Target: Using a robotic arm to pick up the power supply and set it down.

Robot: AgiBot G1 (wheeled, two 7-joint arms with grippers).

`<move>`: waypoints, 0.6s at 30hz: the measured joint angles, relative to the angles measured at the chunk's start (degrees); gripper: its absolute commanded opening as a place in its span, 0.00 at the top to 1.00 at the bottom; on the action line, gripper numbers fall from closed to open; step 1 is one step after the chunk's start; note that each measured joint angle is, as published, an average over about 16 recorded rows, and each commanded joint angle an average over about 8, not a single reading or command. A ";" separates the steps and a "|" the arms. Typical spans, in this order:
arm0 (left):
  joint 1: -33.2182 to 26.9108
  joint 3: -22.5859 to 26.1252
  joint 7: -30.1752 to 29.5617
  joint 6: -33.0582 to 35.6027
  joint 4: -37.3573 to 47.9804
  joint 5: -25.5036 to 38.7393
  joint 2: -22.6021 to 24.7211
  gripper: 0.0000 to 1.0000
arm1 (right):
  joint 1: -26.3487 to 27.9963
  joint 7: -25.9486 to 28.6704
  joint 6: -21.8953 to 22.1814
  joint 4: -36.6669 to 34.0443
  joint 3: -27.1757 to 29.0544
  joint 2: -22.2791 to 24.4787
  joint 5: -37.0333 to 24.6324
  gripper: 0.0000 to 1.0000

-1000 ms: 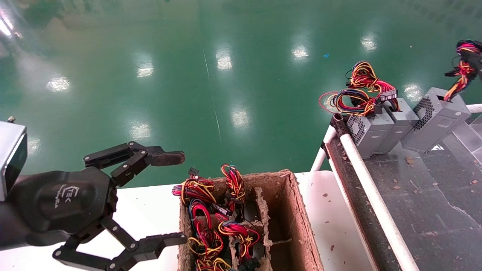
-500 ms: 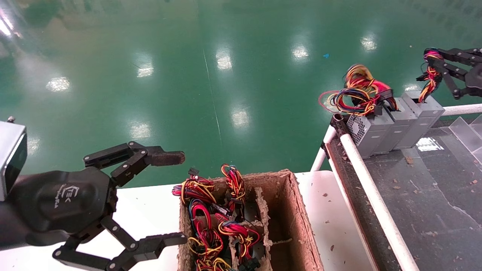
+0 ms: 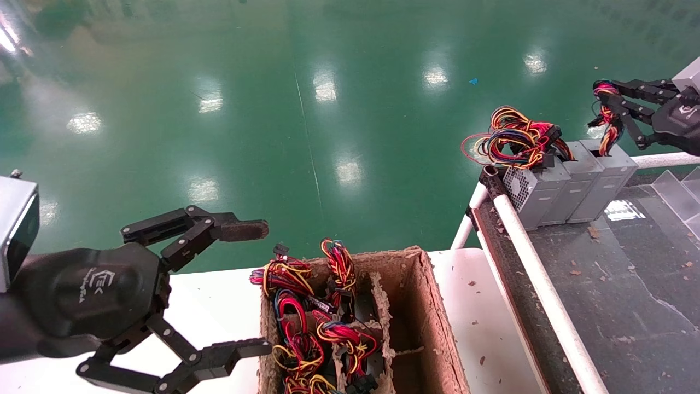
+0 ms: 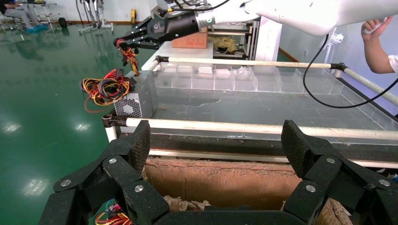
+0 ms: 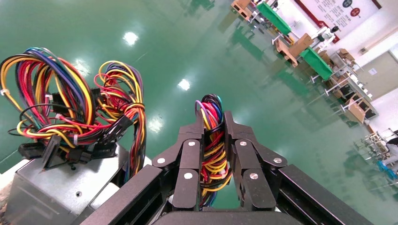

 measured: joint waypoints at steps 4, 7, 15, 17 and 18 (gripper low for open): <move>0.00 0.00 0.00 0.00 0.00 0.00 0.00 0.00 | -0.27 0.39 -1.12 0.17 0.00 0.54 0.31 0.00; 0.00 0.01 0.00 0.00 0.00 0.00 0.00 0.00 | -0.39 0.86 -1.97 0.55 0.02 1.06 0.56 0.00; 0.00 0.01 0.01 -0.01 0.01 -0.01 -0.01 0.00 | -0.36 1.95 -4.04 2.03 0.52 2.35 1.95 0.00; 0.00 0.02 0.01 -0.01 0.01 -0.01 -0.01 0.00 | -0.44 2.27 -4.52 2.57 0.60 2.57 2.46 0.00; 0.00 0.02 0.01 -0.01 0.01 -0.01 -0.01 0.00 | -0.51 2.47 -4.78 2.87 0.65 2.67 2.77 0.00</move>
